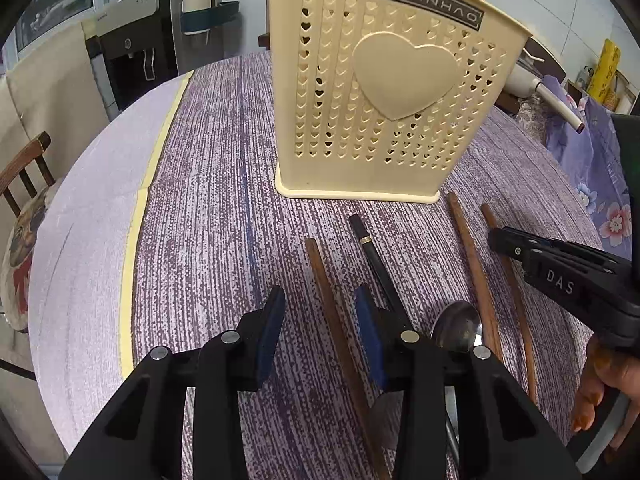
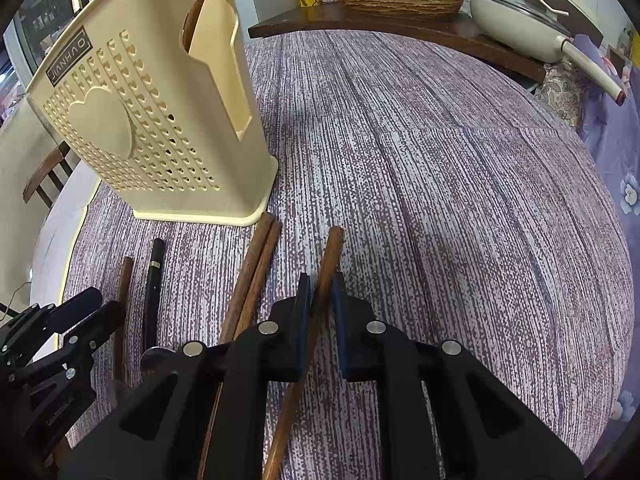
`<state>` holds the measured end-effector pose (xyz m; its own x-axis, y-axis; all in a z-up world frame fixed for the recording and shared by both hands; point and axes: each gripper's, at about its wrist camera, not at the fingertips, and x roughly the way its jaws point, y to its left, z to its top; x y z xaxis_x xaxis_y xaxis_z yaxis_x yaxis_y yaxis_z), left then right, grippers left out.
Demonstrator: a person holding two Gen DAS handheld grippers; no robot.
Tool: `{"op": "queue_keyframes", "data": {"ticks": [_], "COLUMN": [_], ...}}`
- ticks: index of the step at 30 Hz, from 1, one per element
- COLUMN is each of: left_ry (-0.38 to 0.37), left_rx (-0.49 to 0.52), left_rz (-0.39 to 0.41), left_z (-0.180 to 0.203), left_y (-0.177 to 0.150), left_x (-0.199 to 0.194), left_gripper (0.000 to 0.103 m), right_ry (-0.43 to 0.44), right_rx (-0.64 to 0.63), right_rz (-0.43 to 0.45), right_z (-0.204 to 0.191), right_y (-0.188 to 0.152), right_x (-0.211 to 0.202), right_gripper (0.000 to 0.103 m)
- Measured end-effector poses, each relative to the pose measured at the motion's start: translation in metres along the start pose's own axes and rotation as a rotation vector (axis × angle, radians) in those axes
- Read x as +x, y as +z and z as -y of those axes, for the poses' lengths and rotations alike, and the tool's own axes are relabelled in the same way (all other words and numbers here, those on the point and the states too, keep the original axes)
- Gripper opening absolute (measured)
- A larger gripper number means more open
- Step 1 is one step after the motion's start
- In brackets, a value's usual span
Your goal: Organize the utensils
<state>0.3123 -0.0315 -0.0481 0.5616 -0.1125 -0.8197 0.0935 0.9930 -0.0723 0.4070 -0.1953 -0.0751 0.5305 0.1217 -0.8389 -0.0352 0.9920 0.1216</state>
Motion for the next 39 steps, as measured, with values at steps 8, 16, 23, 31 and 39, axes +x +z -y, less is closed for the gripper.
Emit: {"op": "queue_keyframes", "data": {"ticks": [8, 16, 23, 31, 39], "left_ry": [0.053, 0.064, 0.042, 0.020, -0.021], "left_rx": [0.029, 0.017, -0.003, -0.034, -0.059], "left_rz": [-0.007, -0.020, -0.029, -0.029, 0.049], "left_z": [0.003, -0.004, -0.007, -0.012, -0.018], "left_y": [0.002, 0.012, 0.012, 0.014, 0.020], "left_x": [0.006, 0.010, 0.010, 0.010, -0.017], "left_gripper": [0.026, 0.012, 0.011, 0.010, 0.008], "right_ry": [-0.050, -0.043, 0.007, 0.072, 0.131], "right_rx": [-0.009, 0.005, 0.054, 0.095, 0.049], "right_rz": [-0.003, 0.001, -0.009, 0.027, 0.146], "right_z": [-0.013, -0.015, 0.000, 0.012, 0.012], "right_y": [-0.002, -0.003, -0.003, -0.003, -0.003], "right_x": [-0.002, -0.004, -0.006, -0.016, -0.060], "right_gripper": [0.012, 0.011, 0.008, 0.008, 0.008]}}
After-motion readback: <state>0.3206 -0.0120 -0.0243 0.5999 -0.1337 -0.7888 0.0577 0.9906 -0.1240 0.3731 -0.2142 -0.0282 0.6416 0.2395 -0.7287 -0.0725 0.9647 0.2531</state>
